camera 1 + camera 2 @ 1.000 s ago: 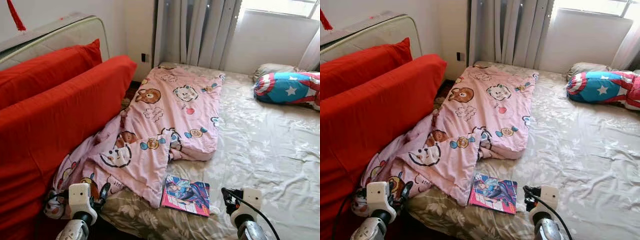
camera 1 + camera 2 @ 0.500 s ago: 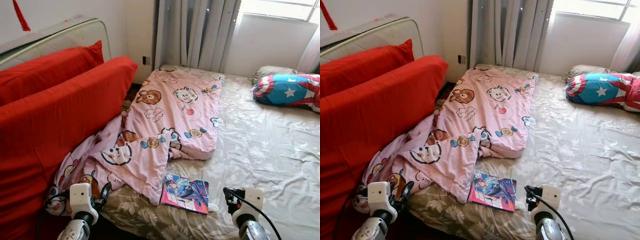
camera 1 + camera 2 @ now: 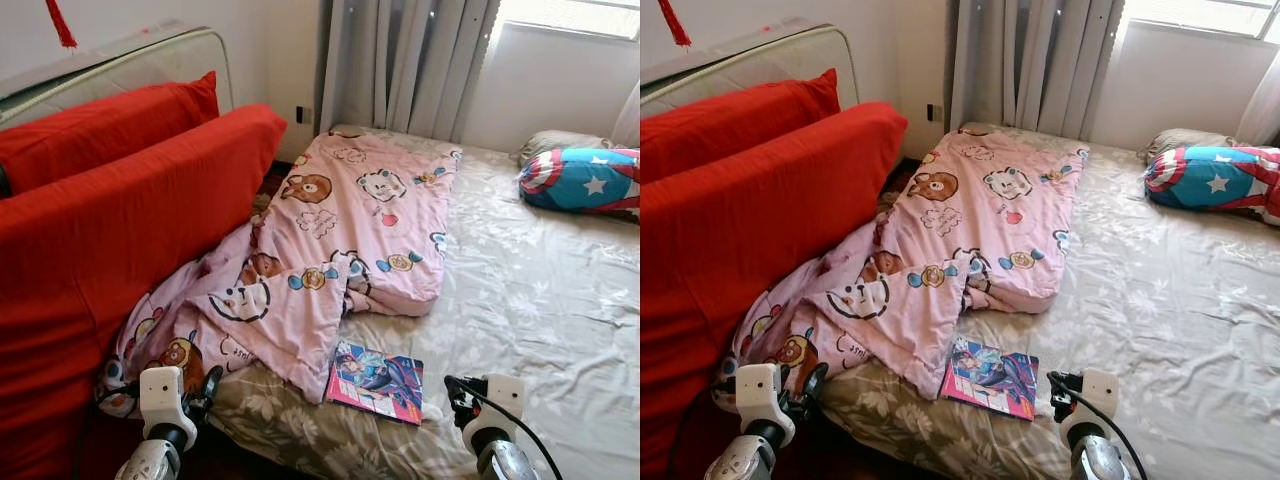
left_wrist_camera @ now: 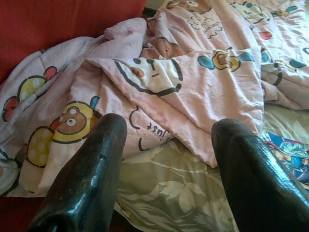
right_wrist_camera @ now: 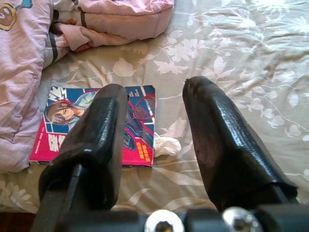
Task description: Clean up the room
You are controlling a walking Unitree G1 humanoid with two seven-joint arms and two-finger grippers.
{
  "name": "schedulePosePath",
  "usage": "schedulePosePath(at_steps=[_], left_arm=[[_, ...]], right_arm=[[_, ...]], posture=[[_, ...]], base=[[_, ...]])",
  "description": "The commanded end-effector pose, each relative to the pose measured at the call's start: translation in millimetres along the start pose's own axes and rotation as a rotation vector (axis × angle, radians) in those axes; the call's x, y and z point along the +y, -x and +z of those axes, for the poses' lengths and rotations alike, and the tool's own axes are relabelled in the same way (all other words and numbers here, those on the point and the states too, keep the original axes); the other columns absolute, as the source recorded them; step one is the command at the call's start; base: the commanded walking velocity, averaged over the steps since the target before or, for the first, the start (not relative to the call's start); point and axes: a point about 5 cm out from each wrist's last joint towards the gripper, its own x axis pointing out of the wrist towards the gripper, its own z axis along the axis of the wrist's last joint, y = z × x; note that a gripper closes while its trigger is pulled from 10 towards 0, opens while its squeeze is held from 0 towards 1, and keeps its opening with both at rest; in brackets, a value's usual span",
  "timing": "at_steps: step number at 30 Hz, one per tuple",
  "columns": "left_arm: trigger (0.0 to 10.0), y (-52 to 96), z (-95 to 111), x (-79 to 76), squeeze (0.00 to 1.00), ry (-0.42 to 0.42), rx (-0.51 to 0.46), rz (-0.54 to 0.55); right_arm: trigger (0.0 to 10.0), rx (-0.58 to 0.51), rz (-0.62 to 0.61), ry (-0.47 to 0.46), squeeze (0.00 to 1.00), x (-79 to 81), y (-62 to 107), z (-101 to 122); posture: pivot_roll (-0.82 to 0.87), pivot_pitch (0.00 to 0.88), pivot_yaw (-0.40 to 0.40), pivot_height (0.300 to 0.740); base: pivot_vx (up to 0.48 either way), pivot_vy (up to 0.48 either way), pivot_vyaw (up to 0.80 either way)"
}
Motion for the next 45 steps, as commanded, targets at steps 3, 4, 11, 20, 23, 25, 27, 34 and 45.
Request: schedulePosePath(at_steps=[3,4,11,20,23,25,27,34,45], left_arm=[[10.0,1.1,-2.0,1.4,0.00,0.004,0.011,0.001],[10.0,0.6,-1.6,1.7,0.00,0.004,0.011,0.002],[10.0,-1.5,0.5,1.7,0.00,0.005,0.004,0.004],[10.0,-0.4,1.2,3.1,0.00,0.005,-0.003,0.018],[10.0,0.3,1.6,4.0,0.00,0.006,-0.005,0.019],[10.0,0.4,1.6,4.2,0.00,0.005,-0.005,0.021],[10.0,0.4,1.8,4.4,0.00,0.004,-0.005,0.022],[10.0,0.6,3.4,5.2,0.00,0.014,-0.014,0.024],[10.0,0.6,3.8,5.4,0.00,0.007,-0.006,0.021]], right_arm=[[10.0,0.014,-0.008,0.011,0.00,-2.5,-0.1,-0.5],[10.0,0.026,-0.010,0.016,0.00,-2.6,-0.5,-1.1],[10.0,0.037,-0.010,0.028,0.00,-2.1,-0.7,-2.1],[10.0,0.034,-0.009,0.020,0.00,-1.7,-1.3,-1.1],[10.0,0.031,-0.011,0.016,0.00,-0.8,-1.5,-1.0],[10.0,0.036,-0.012,0.017,0.00,-0.5,-1.2,-2.0],[10.0,0.039,-0.012,0.019,0.00,-0.2,-1.2,-2.6],[10.0,0.044,-0.006,0.017,0.00,2.4,-1.4,-3.6],[10.0,0.042,-0.006,0.012,0.00,2.9,-1.8,-3.3]], posture=[[0.06,0.000,-0.075,0.675],[0.06,0.000,-0.075,0.675],[0.06,0.000,-0.077,0.660],[0.06,0.000,-0.080,0.660],[0.06,0.000,-0.079,0.660],[0.06,0.000,-0.079,0.660],[0.06,0.000,-0.078,0.660],[0.06,0.000,-0.077,0.660],[0.06,0.000,-0.073,0.646]], base=[[0.000,0.000,0.00],[0.000,0.000,0.00],[0.000,0.000,0.00],[0.000,0.000,0.00],[0.000,0.000,0.00],[0.000,0.000,0.00],[0.000,0.000,0.00],[0.000,0.000,0.00],[0.000,0.000,0.00]])
